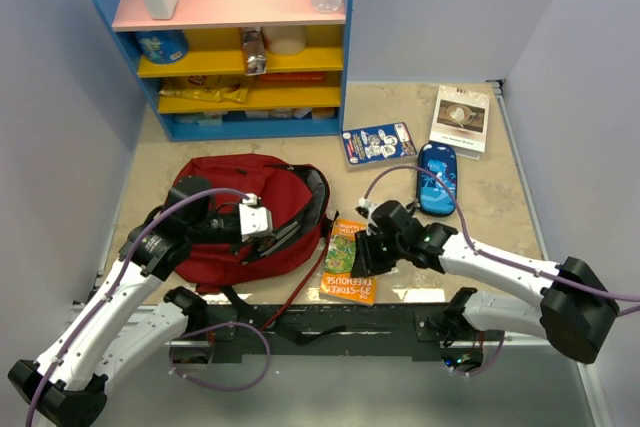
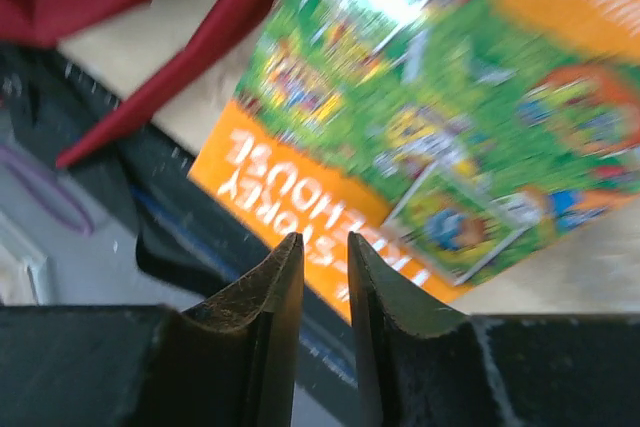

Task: Pack the student bag
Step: Move the book to the center of the board.

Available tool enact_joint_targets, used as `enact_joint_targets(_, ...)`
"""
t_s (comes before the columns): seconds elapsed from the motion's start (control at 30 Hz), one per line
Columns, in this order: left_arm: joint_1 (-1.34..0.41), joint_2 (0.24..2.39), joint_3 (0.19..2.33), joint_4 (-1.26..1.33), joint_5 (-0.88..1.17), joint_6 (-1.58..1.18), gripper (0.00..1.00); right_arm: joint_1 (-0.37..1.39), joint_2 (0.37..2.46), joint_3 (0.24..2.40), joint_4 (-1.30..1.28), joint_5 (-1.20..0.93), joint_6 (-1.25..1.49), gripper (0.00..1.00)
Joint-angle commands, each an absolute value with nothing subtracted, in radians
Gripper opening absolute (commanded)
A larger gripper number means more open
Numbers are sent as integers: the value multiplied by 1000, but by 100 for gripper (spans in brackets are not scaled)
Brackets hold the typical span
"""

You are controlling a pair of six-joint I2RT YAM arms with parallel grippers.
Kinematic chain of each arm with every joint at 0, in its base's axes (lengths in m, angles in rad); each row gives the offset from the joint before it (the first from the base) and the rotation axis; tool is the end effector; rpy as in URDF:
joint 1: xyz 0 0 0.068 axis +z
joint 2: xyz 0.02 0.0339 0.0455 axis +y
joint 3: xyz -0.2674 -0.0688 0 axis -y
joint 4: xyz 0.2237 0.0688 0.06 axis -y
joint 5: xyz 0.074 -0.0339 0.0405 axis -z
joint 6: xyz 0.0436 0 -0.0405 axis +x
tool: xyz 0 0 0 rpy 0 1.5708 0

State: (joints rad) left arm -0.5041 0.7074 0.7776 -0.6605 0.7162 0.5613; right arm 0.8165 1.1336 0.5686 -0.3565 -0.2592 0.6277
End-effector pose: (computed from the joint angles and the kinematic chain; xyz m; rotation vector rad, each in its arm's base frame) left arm 0.0952 -0.0852 0.3033 1.3893 1.5529 -0.7332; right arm 0.1275 0.1520 0.1941 -0.3711 2.6673 0.8616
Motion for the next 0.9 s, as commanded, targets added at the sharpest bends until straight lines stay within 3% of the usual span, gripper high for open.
enact_joint_targets(0.0,-499,693,824,-617,750,580,0,938,1098,557,-348,-362,712,29)
enact_joint_targets(0.2,-497,689,821,-617,750,578,0,1060,1094,477,-287,-370,802,26)
enact_joint_targets(0.43,-497,687,824,-615,753,581,0,1075,1195,474,-259,-321,802,25)
enact_joint_targets(0.73,-497,683,830,-617,756,577,0,1071,1388,636,-187,52,831,24)
enact_joint_targets(0.87,-497,678,834,-620,759,577,0,1034,1433,683,-152,236,862,14)
